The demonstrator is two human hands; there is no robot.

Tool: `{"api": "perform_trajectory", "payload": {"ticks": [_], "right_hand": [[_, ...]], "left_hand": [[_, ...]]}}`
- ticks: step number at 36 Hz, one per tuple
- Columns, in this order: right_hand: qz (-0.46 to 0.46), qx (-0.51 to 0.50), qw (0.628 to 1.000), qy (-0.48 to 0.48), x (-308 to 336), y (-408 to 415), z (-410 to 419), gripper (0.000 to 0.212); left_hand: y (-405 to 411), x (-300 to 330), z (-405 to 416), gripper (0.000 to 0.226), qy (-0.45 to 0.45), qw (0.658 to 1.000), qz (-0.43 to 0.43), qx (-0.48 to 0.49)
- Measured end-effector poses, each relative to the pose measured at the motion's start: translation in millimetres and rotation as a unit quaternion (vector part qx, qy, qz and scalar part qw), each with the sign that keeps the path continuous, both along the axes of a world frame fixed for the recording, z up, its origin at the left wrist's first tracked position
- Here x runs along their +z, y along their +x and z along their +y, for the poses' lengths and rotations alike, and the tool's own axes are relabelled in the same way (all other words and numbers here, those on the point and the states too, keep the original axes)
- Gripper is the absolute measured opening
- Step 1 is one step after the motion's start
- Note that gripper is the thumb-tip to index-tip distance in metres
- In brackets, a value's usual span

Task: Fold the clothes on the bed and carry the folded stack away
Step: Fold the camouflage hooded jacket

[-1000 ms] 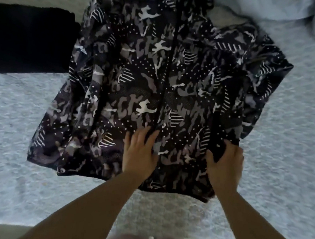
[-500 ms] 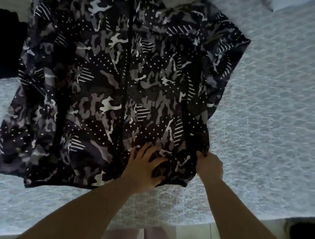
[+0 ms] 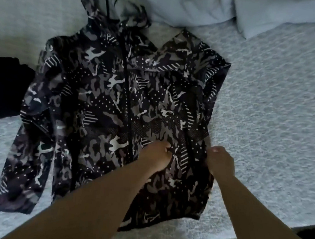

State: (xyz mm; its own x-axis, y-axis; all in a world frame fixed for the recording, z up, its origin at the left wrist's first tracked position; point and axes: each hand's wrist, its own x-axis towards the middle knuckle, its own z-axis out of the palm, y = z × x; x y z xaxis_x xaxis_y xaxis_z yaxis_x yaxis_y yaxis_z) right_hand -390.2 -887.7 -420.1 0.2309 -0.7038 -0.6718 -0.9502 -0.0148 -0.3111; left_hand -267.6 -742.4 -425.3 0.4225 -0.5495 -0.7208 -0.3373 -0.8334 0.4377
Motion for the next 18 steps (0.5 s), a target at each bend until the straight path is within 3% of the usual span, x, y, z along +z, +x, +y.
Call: {"api": "perform_trajectory", "payload": {"ticks": [5,11,13,15,18], "right_hand": [[-0.063,-0.046,0.996,-0.039,-14.6,56.2,-50.6,0.039],[-0.05,-0.114,0.991,-0.058,-48.4,107.3,-87.8,0.058],[-0.06,-0.091,0.992,-0.062,-56.6,116.1,-96.7,0.047],[-0.097,-0.043,0.992,-0.068,-58.9,118.4,-108.3,0.023],[-0.164,-0.058,0.98,-0.092,-49.6,107.3,-136.5,0.026]], "left_hand": [[68.6,10.4,-41.7,0.047,-0.083,0.987,-0.114,0.074],[132.2,-4.9,-76.7,0.062,-0.081,0.969,-0.21,0.106],[144.2,-9.4,-85.2,0.066,-0.057,0.969,-0.218,0.103],[153.2,-11.1,-94.8,0.069,-0.023,0.971,-0.22,0.088],[162.9,-12.0,-112.2,0.069,0.015,0.972,-0.224,0.062]]}}
